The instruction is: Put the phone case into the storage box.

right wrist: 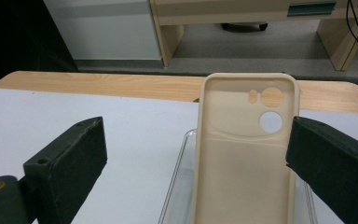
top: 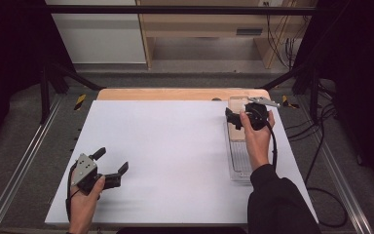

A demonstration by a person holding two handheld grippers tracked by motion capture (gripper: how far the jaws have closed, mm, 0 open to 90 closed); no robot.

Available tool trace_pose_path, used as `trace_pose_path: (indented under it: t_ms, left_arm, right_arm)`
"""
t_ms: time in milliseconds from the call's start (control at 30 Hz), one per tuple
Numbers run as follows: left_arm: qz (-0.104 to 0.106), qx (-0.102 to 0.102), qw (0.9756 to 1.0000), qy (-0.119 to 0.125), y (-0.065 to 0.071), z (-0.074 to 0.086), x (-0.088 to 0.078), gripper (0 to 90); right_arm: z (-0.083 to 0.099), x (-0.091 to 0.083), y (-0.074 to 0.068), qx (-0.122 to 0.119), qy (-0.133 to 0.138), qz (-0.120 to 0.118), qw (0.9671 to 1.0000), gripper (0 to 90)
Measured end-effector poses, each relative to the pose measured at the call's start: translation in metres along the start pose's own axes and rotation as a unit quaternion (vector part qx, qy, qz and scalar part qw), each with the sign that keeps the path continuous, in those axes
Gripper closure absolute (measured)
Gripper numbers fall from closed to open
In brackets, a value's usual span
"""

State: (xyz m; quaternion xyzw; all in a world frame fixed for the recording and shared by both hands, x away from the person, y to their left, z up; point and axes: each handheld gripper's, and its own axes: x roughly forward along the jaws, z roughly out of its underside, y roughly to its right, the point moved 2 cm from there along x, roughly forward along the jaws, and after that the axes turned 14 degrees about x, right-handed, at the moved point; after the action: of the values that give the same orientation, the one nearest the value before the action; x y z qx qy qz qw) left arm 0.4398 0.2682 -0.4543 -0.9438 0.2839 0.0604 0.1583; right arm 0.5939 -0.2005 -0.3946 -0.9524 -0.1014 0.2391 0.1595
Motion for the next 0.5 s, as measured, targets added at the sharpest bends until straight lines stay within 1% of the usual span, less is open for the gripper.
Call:
trace_pose_path:
  t_ms: [133,500]
  left_arm:
    - [0.001,0.000,1.0000,0.000,-0.001,0.000,-0.001,2.1]
    - [0.004,-0.001,1.0000,0.000,0.000,0.001,0.000,2.0]
  right_arm:
    - [0.000,-0.005,0.002,0.004,0.003,-0.005,1.0000,5.4]
    - [-0.002,-0.017,0.002,0.004,0.010,-0.017,0.9998,5.1]
